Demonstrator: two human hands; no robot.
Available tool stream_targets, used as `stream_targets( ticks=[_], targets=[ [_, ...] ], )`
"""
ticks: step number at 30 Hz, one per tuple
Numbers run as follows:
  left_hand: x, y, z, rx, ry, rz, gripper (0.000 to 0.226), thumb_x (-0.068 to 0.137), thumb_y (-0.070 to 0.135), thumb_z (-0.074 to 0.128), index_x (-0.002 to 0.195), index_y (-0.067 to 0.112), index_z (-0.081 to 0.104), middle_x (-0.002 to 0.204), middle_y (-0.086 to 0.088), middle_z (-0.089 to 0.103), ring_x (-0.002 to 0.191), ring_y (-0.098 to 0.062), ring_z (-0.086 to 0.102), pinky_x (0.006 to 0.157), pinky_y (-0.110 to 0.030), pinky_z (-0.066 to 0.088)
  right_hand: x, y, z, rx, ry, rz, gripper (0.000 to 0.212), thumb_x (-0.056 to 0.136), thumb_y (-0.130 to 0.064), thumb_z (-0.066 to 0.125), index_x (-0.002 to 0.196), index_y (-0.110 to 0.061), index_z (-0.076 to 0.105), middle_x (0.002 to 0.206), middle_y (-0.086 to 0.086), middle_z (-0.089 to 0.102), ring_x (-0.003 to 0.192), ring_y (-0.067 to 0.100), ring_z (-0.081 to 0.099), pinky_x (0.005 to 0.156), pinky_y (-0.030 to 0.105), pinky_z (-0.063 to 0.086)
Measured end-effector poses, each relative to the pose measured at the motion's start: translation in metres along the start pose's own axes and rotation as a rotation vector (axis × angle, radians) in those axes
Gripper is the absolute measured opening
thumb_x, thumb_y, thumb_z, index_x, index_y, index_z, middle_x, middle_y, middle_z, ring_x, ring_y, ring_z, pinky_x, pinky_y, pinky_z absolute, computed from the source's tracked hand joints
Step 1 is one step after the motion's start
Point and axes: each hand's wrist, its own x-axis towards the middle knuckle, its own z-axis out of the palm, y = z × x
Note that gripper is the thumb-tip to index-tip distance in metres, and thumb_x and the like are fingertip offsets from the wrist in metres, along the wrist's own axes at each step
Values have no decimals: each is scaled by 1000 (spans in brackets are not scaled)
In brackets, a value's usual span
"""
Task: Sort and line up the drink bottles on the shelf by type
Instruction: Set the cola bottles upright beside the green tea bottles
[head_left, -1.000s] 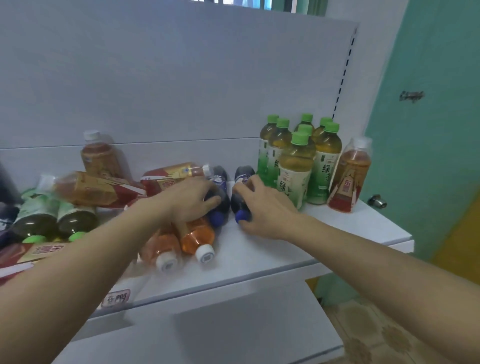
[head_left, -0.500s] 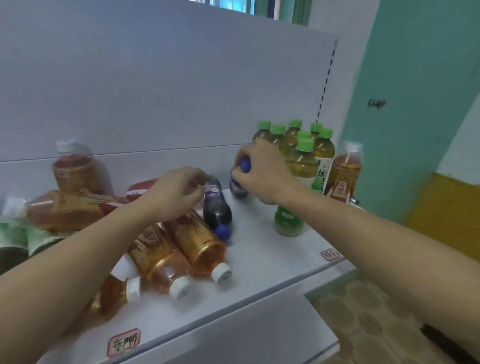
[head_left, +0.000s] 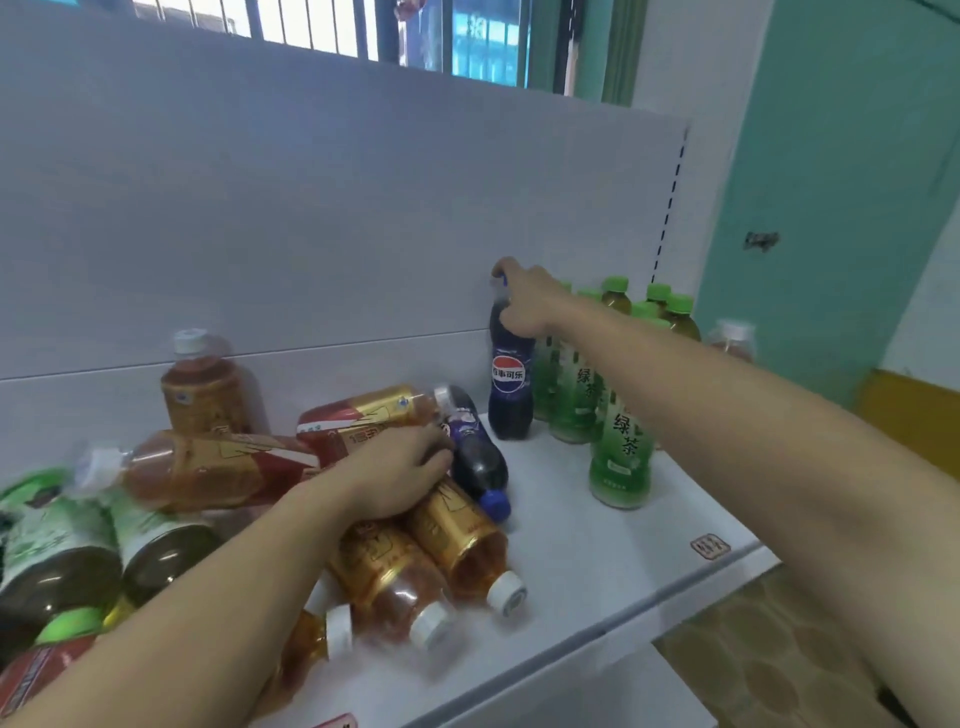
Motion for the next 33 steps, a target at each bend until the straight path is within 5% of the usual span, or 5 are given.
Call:
stream_targets(
  ticks=[10,13,18,23,33],
  targets=[
    [2,0,-1,-17,-33,-66,28,103,39,43,117,26,63,109,5,65,97,-10,60,93,-35,51,-60,3,17,-46,448,-154,36,92,-15,56,126,-19,46,116,7,46,87,24,53,71,35,48],
    [0,-1,-1,-9,-37,-86,28,102,42,42,113,26,63,106,5,65,94,-11,61,92,-37,52,-94,1,55,-47,159,-151,22,95,-35,58,108,-24,45,98,0,58,83,20,61,70,35,51],
    [-2,-1,-2,2,-23,-118,26,103,39,41,110,27,63,107,3,65,94,-13,60,88,-35,50,-124,12,109,30,-209,76,82,81,-76,54,138,-20,33,127,9,60,100,26,61,88,41,52],
    [-5,-3,-1,-12,-40,-162,28,103,39,41,114,25,64,108,2,65,93,-10,59,81,-27,45,-127,14,104,277,-360,164,100,75,-63,74,151,-26,20,130,4,56,91,22,65,67,32,55],
    [-2,-1,-4,27,-89,-205,38,103,42,38,117,20,66,111,-3,66,97,-17,61,83,-31,44,-143,11,57,93,-401,170,64,89,-36,66,140,-24,29,101,9,62,67,19,59,50,26,48]
  ],
)
